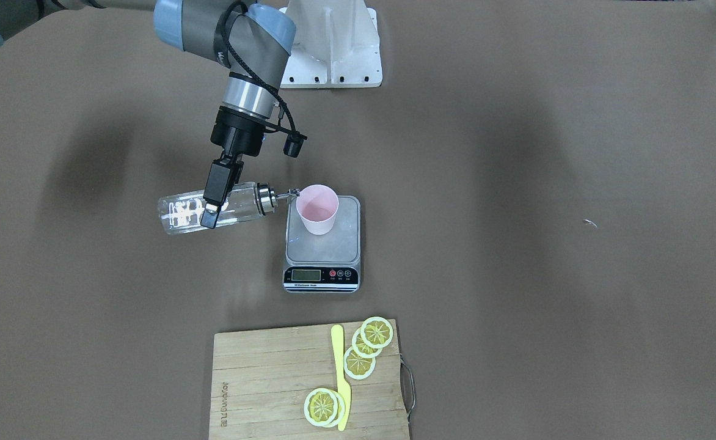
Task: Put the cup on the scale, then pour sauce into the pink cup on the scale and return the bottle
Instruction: 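Tilt the bottle with the right gripper to pour into the cup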
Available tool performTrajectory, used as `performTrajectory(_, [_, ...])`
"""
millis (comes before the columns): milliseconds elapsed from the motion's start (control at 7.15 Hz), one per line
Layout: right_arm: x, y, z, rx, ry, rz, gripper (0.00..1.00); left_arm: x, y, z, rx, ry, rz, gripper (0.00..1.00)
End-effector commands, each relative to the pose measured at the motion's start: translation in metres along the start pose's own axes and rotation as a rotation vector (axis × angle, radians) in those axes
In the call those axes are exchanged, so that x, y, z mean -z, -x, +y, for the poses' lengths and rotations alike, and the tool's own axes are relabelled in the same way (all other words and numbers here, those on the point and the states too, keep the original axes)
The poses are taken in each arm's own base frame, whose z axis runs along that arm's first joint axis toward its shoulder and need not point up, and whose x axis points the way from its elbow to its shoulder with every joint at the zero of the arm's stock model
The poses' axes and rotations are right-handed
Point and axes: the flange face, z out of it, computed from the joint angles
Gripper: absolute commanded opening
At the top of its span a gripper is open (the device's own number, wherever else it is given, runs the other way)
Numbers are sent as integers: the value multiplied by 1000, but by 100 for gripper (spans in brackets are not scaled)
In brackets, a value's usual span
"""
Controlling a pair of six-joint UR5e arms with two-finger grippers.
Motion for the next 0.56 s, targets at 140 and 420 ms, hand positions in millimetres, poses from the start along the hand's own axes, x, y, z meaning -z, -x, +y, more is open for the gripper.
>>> performTrajectory(140, [2,0,-2,13,2,7,23,2,2,1,7,-5,11,99])
performTrajectory(420, [5,-3,-4,45,27,16,23,3,3,1,8,-6,11,99])
